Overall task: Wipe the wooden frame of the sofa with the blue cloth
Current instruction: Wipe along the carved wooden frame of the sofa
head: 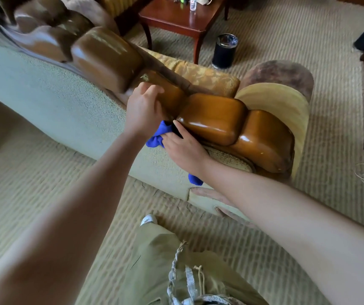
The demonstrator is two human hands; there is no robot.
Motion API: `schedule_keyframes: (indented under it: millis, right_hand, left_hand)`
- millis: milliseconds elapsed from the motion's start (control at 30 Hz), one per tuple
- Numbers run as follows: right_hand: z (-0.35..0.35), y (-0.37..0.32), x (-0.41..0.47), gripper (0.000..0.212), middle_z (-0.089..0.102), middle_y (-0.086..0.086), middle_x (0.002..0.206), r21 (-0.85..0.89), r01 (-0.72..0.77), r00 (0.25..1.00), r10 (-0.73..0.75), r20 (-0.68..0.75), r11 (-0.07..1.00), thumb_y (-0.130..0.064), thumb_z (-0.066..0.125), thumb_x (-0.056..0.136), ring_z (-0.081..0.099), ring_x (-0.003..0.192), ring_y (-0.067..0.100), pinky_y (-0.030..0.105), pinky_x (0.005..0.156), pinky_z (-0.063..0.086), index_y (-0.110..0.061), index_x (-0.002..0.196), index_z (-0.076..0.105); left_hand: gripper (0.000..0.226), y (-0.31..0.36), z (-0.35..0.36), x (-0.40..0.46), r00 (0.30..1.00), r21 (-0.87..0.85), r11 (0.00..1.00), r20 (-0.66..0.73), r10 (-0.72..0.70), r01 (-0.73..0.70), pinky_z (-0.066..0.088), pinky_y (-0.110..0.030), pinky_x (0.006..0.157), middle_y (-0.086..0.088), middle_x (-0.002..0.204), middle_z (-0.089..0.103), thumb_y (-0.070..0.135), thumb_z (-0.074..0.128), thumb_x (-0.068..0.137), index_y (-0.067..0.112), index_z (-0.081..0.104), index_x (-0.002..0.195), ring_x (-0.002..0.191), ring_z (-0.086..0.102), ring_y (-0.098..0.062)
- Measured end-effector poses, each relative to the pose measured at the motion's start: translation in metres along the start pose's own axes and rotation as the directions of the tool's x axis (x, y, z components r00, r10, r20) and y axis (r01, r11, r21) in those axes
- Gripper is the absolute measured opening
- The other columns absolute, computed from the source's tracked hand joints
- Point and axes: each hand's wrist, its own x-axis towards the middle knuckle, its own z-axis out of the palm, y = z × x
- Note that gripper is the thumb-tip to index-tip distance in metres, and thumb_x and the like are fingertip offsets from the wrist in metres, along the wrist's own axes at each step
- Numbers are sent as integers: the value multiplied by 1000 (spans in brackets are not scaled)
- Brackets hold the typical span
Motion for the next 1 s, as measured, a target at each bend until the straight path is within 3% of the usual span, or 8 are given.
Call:
schedule_keyframes:
  millis: [200,333,467,600,700,767,833,1000]
  right_hand:
    - [-8,2,0,19,57,-8,76,-54,-28,999,30,30,998,-18,50,84,55,90,10,44,111,30,-21,82,69]
    - [-7,12,-14,30,62,-3,91,-52,-15,998,18,57,999,-8,40,90,48,112,19,54,114,5,-13,100,67]
    - [3,21,-49,27,50,-6,79,-36,-10,998,12,56,999,-10,40,92,45,114,18,51,114,-5,-14,94,67]
    - [22,22,-95,32,58,-3,116,-52,-85,992,90,94,995,-14,38,94,36,130,23,49,106,-18,-12,117,59]
    - [31,11,-112,36,57,-2,120,-30,-190,982,189,-13,981,-18,36,92,43,126,20,40,116,15,-14,122,56]
    - [32,-1,-106,33,61,-4,99,71,-259,952,267,-149,963,-15,34,90,55,99,17,30,91,35,-17,108,62]
    - [32,-8,-93,31,61,-4,88,167,-331,905,363,-222,929,-11,35,90,55,82,16,27,73,33,-16,101,64]
    - [19,-27,-42,31,58,-6,75,256,-380,866,439,-238,889,-10,39,81,55,73,14,25,67,38,-19,87,68]
  left_hand:
    - [46,9,-1,2,999,46,999,36,22,-24,44,-40,81,-22,108,57,4,35,74,0,62,112,97,55,-39]
    - [50,16,0,-3,999,55,998,44,20,-23,46,-42,82,-24,108,57,6,33,72,0,62,112,97,55,-41]
    - [49,20,4,-14,1000,45,999,1,1,-1,47,-45,82,-24,106,58,6,34,71,0,62,110,95,56,-40]
    - [49,23,10,-17,997,-7,999,-59,-50,50,48,-44,83,-23,106,58,5,31,71,0,62,109,96,57,-39]
    - [47,22,12,-16,997,15,999,-71,-34,35,47,-44,83,-22,105,58,3,33,72,1,63,107,96,56,-39]
    - [43,20,12,-16,997,43,999,-77,-8,11,46,-44,79,-24,101,58,3,35,74,0,64,105,92,55,-40]
    - [41,16,10,-17,995,60,998,-92,27,-21,45,-44,74,-25,96,58,8,34,75,0,65,102,87,55,-41]
    - [47,-2,1,-12,993,64,997,-99,58,-52,45,-44,74,-25,94,59,14,28,75,0,66,99,86,56,-41]
